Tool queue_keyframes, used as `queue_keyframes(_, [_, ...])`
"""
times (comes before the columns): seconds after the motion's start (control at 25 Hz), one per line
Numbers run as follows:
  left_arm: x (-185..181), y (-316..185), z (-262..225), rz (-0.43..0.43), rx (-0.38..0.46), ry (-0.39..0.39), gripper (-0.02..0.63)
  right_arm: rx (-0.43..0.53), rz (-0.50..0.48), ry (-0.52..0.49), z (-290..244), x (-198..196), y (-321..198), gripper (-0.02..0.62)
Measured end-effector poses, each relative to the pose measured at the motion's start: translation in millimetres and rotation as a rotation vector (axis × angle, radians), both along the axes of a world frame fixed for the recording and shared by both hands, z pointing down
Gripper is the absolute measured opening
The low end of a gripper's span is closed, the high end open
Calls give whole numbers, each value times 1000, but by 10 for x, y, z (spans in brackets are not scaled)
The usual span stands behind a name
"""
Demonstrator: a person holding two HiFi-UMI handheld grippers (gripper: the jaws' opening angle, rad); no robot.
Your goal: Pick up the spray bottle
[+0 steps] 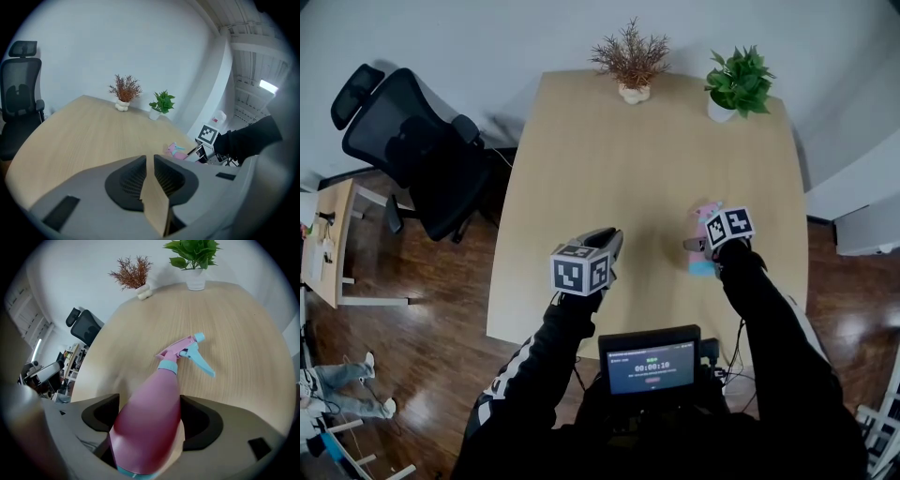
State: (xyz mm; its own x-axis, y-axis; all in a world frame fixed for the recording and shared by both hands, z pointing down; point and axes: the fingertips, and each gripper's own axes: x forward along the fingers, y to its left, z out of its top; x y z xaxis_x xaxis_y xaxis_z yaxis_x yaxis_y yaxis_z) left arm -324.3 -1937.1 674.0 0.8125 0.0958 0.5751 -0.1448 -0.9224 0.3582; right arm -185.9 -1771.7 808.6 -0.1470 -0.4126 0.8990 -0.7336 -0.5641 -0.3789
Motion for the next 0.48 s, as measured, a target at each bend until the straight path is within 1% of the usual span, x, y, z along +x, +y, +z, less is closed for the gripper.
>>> queue_keyframes(0.16, [-9,61,-73,-4,-2,27,60,6,-36,36,-4,-25,4,388])
queue_keyframes(0.28, [-22,120,-192,5,-4,55,60,61,-28,30,-76,-22,52,383])
queue_keyframes(0.36, [-63,127,-279,0,-4,75,60,135,-5,19,-206,-43,45,382])
queue_keyframes(0.48, [-147,144,-465,-16,-1,116,60,306,17,26,-653,-98,-23,382])
